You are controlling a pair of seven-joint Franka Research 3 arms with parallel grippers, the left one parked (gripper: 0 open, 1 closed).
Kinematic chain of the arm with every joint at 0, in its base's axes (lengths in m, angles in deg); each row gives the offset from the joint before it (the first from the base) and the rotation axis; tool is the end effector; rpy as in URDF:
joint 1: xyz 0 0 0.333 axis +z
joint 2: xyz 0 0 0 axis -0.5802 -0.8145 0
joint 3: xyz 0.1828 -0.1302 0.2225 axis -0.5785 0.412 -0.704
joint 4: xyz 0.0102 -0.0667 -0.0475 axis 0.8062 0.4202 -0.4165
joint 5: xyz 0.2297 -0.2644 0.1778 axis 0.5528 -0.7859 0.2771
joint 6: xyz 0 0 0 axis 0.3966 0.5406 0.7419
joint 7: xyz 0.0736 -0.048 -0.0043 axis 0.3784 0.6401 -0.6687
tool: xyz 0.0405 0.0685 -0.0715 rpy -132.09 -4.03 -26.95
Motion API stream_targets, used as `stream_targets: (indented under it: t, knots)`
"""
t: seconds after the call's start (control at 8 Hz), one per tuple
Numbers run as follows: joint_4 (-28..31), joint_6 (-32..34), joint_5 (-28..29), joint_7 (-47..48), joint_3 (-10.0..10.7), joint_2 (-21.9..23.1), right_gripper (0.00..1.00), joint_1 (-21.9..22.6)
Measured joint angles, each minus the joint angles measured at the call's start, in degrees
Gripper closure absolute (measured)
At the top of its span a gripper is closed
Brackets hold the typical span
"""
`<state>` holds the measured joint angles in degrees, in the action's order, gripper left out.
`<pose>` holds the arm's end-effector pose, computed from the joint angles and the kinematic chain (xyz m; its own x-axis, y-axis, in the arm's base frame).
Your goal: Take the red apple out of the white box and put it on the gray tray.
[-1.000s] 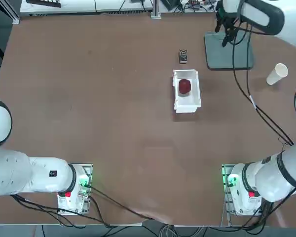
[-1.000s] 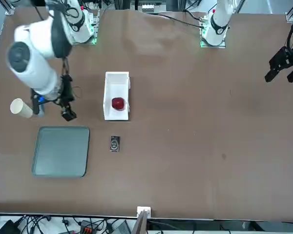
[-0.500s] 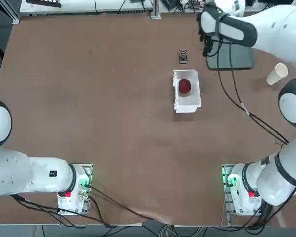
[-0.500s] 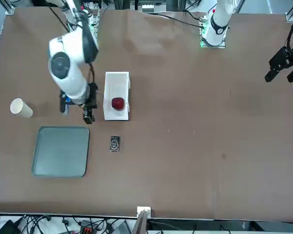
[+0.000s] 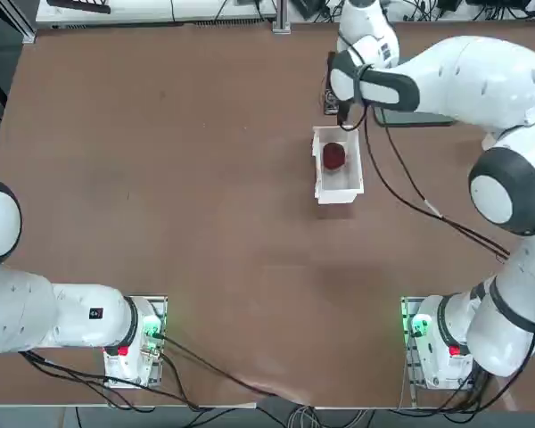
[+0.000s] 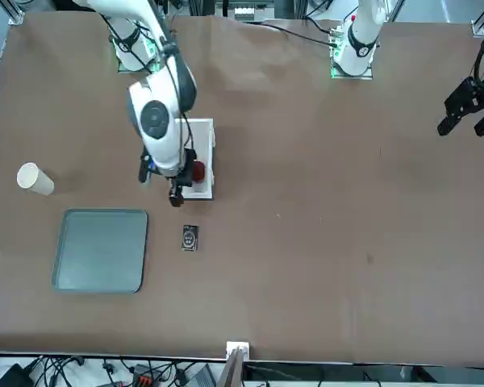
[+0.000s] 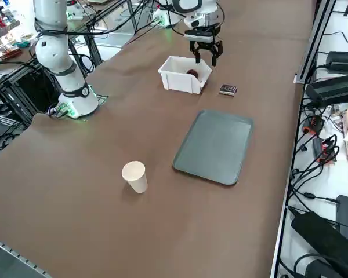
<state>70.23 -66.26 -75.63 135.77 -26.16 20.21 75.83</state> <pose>0.5532 0.3375 0.3069 -0.0948 -0.9940 0.0539 -0.9951 0.0931 -0.0335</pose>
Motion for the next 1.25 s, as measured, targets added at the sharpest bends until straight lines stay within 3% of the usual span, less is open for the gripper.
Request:
stream_targets:
  t: [0.38,0.88,1.25]
  knots:
    - [4.5,-3.1,0.0,0.3,0.0,-1.3,0.00,1.9]
    - [11.3,-3.0,0.0,-6.1,0.3,6.7,0.00,2.0]
    - [14.8,-7.8,0.0,-6.5,0.2,6.7,0.00,2.1]
